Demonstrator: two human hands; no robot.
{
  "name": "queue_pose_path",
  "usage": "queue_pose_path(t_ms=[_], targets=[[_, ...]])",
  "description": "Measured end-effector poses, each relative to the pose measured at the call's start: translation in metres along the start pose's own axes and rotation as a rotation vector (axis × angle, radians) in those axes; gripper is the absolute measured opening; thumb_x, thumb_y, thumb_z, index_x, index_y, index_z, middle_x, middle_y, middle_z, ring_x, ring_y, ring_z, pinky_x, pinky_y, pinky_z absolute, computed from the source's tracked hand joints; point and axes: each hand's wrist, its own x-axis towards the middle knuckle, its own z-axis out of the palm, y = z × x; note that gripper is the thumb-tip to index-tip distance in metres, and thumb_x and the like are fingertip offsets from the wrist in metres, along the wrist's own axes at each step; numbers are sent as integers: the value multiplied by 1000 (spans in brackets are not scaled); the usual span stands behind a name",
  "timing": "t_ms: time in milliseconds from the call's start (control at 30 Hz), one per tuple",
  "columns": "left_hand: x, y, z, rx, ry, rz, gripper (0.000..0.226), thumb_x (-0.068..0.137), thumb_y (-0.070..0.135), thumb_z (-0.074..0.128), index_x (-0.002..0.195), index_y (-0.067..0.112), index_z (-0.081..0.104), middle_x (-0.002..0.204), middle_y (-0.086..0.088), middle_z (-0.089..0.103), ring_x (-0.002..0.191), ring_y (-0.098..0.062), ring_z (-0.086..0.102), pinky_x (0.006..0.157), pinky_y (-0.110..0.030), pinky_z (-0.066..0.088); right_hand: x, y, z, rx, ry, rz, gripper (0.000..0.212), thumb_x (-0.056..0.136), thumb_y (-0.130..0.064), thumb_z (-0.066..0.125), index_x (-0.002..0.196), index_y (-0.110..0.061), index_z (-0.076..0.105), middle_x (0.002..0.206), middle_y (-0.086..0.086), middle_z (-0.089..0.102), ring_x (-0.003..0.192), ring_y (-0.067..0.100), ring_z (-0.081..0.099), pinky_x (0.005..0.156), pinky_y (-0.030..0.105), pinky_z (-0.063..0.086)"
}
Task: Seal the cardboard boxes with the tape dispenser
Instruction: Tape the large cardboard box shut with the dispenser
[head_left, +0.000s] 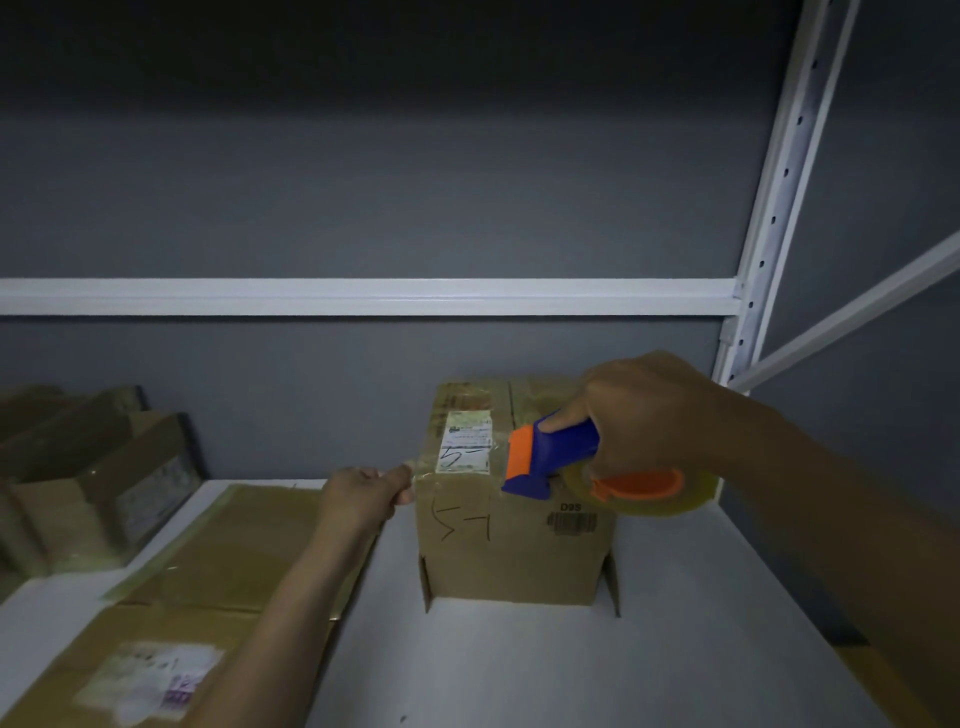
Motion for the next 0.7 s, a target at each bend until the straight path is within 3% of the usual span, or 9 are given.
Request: queue_pose_path(t_ms=[100, 167, 200, 267, 300, 367, 433, 500, 700], targets=[[-1, 1, 4, 101, -56, 5, 37, 97, 34, 55, 72, 9, 64, 53, -6, 65, 43, -15, 41, 48, -22, 35, 6, -6, 1, -32, -7, -21, 61, 80, -41, 65, 136, -52, 42, 105, -14, 61, 85, 11, 51, 69, 25, 37], [-4, 2, 5, 209, -115, -23, 30, 98, 44, 48, 106, 17, 57, 66, -11, 72, 44, -13, 47, 44, -19, 37, 8, -8, 0, -32, -6, -33, 59, 80, -35, 63, 134, -51, 45, 104, -14, 63, 89, 13, 56, 68, 24, 37], [-6, 0, 6, 262, -109, -22, 39, 98, 45, 47, 124, 16, 53, 77, -13, 74, 53, -14, 57, 49, -21, 43, 8, -8, 0, -29, -6, -35, 59, 81, -34, 63, 135, -50, 46, 104, -14, 63, 91, 13, 56, 68, 24, 36], [-13, -3, 9, 367, 72, 172, 51, 98, 43, 46, 140, 13, 47, 112, -10, 70, 95, -19, 66, 79, -30, 51, 9, -7, -1, -41, -10, -41, 59, 82, -34, 63, 136, -49, 44, 107, -13, 63, 94, 14, 57, 69, 25, 36], [-19, -2, 11, 352, 133, 356, 51, 98, 43, 45, 142, 17, 46, 126, -3, 62, 113, -15, 59, 93, -33, 47, 10, -6, 0, -47, -13, -42, 59, 83, -34, 62, 136, -49, 43, 109, -12, 62, 96, 14, 57, 70, 25, 37], [-27, 8, 18, 352, -36, 669, 51, 97, 50, 42, 143, 28, 40, 143, 14, 40, 134, 0, 36, 112, -27, 30, 12, -4, 1, -48, -10, -40, 59, 84, -34, 62, 138, -48, 42, 113, -12, 62, 100, 15, 56, 72, 25, 36], [-26, 11, 29, 634, -286, 783, 79, 86, 73, 32, 151, 29, 24, 151, 20, 13, 143, 2, 9, 116, -22, 3, 15, -1, 3, -43, -7, -44, 60, 83, -37, 63, 138, -48, 42, 114, -12, 62, 100, 15, 56, 72, 25, 36], [-14, 5, 34, 889, -325, 870, 99, 74, 81, 22, 155, 27, 12, 153, 18, 3, 145, -2, 0, 113, -23, -11, 16, 5, 6, -26, -16, -37, 62, 81, -42, 65, 138, -50, 41, 116, -13, 61, 101, 14, 55, 74, 26, 38], [-4, -14, 34, 894, -168, 1045, 93, 71, 66, 65, 150, 27, 33, 150, 8, 40, 139, -14, 36, 117, -33, 16, 3, 34, 8, 154, -30, 47, 66, 77, -60, 66, 136, -57, 35, 91, -19, 36, 86, 5, 40, 62, 20, 32]])
